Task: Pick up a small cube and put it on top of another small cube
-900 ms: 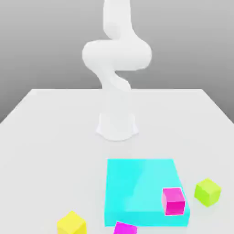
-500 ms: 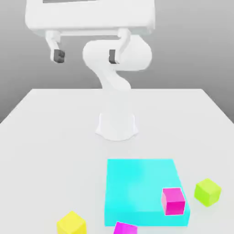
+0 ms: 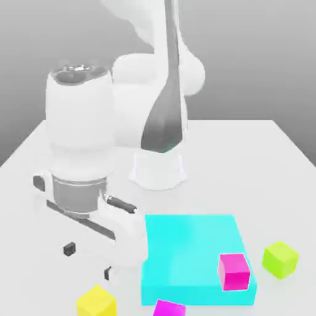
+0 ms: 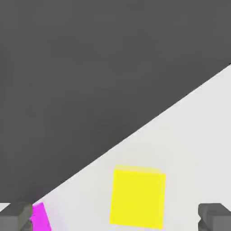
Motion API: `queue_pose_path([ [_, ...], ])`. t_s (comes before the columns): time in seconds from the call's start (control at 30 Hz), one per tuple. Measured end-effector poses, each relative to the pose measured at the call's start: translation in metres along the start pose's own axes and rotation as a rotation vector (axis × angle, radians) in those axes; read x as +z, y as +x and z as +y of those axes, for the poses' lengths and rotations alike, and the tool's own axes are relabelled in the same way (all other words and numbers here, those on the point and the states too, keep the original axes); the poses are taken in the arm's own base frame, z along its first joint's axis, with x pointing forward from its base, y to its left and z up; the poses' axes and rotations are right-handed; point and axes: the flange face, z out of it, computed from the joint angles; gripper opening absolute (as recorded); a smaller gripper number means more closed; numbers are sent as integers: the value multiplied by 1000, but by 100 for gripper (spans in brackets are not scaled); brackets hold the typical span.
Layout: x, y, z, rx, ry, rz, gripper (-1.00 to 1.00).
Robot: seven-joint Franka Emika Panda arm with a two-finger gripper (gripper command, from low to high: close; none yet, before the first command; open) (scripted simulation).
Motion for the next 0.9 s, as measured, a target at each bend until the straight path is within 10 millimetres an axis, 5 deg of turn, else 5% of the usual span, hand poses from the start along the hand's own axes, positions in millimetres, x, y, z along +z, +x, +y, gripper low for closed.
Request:
queue_pose_path([
  [0.17,72,1,6,22,-23,-13,0],
  [0.2,80,1,6,23,-23,-13,-100],
  [0.4,84,1,6,23,-22,-12,-100],
  [0.6,21,-6,1,-6,-22,-14,-100],
  [0.73,-21,-89,-32,-323,-19,-19,-100],
  [0.8,-18,-115,-39,-416,-19,-19,-100],
  [0.87,6,-121,-40,-439,-19,-19,-100],
  [0.9,20,-123,-40,-443,-19,-19,100],
])
